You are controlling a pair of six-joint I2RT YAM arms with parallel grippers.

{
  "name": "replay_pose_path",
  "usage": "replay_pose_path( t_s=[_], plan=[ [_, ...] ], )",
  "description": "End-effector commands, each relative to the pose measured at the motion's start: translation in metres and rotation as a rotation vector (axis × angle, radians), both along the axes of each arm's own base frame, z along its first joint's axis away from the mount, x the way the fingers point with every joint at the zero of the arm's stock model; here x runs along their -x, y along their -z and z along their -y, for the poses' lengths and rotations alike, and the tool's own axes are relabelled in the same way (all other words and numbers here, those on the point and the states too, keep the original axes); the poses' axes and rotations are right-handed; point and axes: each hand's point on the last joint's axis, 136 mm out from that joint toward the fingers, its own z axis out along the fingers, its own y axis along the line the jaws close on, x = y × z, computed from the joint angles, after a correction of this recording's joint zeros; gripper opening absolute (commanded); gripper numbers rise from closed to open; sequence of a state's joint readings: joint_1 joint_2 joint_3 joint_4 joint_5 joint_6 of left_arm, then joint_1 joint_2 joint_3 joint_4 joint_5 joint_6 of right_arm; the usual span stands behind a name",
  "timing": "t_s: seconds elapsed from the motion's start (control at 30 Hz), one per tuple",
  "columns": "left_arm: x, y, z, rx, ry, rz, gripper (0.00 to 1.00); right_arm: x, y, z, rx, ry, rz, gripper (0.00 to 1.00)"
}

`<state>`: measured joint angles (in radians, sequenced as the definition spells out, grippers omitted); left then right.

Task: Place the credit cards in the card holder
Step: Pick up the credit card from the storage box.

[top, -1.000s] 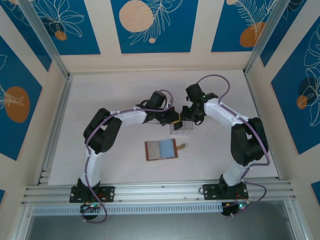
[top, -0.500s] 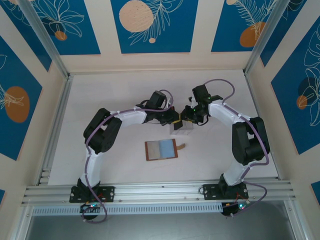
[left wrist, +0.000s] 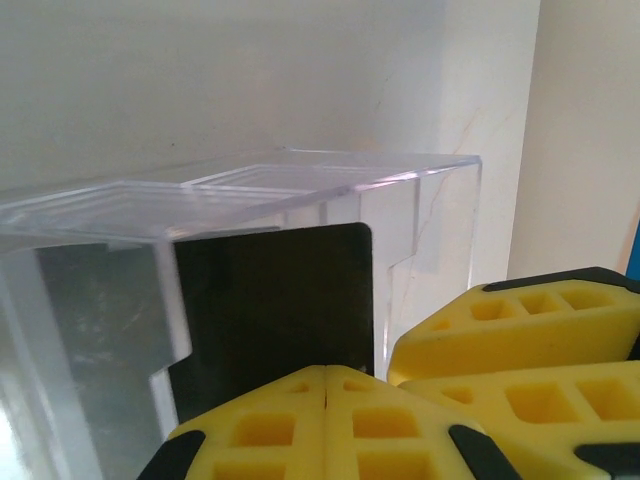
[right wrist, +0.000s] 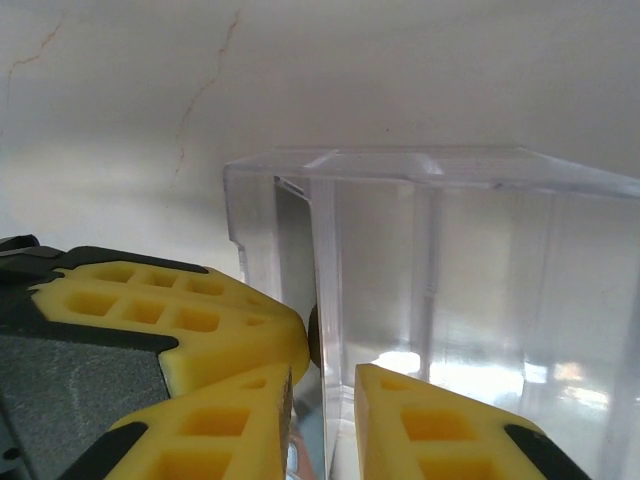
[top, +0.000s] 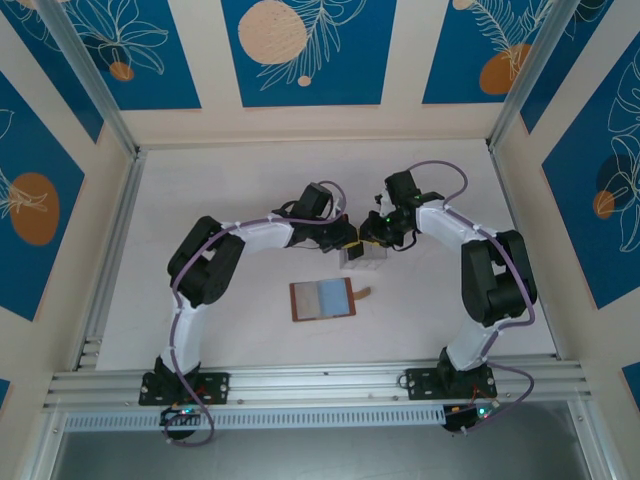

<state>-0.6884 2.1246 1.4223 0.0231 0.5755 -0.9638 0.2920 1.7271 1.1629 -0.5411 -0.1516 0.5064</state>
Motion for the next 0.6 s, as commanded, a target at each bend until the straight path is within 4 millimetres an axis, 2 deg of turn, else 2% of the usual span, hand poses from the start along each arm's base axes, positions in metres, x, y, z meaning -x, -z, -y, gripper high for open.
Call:
replay_pose_path(
  t_s=[0.0, 0.57],
  plan=[
    [0.007, 0.006, 0.006, 0.021, 0.026, -0.017, 0.0, 0.003, 0.008, -0.003, -0.023, 0.005, -0.04, 0.25],
    [0.007, 0.01, 0.007, 0.028, 0.028, -0.024, 0.0, 0.002, 0.022, -0.009, -0.004, -0.008, -0.069, 0.21]
  ],
)
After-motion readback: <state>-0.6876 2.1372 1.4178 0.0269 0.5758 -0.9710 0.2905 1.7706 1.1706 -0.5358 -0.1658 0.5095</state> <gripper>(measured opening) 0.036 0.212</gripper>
